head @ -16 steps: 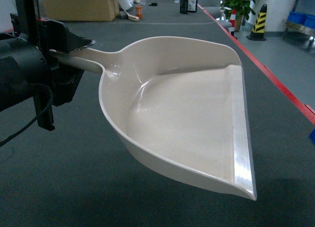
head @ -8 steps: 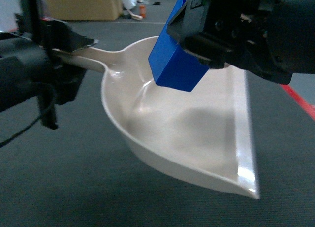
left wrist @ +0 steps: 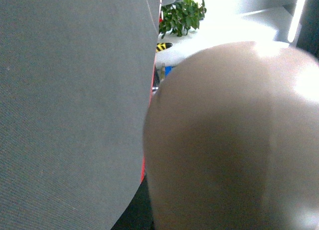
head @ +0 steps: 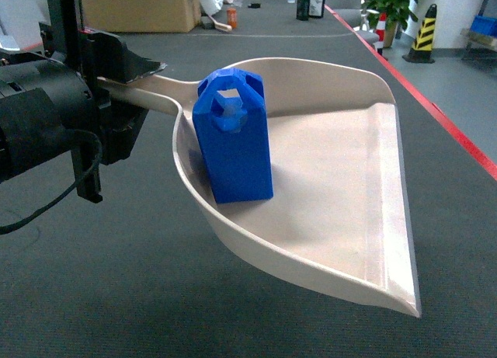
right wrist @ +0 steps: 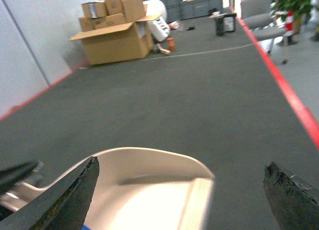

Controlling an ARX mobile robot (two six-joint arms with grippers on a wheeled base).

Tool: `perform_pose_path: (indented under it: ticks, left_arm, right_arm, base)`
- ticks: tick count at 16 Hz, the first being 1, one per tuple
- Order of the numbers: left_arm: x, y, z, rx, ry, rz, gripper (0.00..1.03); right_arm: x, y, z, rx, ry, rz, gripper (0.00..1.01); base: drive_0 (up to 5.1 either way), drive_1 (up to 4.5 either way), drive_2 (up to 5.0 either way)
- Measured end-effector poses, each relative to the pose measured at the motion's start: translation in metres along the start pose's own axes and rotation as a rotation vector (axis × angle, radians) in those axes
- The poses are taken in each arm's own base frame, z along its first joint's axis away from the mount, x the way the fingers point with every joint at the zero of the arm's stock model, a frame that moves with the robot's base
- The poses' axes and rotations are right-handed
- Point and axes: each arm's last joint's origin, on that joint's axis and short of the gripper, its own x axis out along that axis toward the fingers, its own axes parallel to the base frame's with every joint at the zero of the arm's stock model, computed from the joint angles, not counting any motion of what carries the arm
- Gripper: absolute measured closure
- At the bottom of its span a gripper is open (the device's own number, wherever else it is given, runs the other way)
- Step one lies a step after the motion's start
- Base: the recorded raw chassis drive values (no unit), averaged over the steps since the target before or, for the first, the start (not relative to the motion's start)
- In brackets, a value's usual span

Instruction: Place part in tray to right shelf

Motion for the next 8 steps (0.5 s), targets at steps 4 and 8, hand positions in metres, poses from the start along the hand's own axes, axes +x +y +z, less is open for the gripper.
perform_pose_path:
  ticks: [4, 8]
  left_arm:
    - [0.000, 0.000, 0.000, 0.000, -0.001, -0.001, 0.84]
    - [0.000, 0.000, 0.000, 0.000, 0.001, -0.001, 0.84]
  right_arm:
    - [-0.052, -0.050, -0.016, -0.333, 0.009, -0.242, 0.03]
    - [-0.084, -0.062, -0.016, -0.376, 0.008, -0.252, 0.03]
  base:
    - [0.0, 0.00, 0.0]
    - [0.0, 0.00, 0.0]
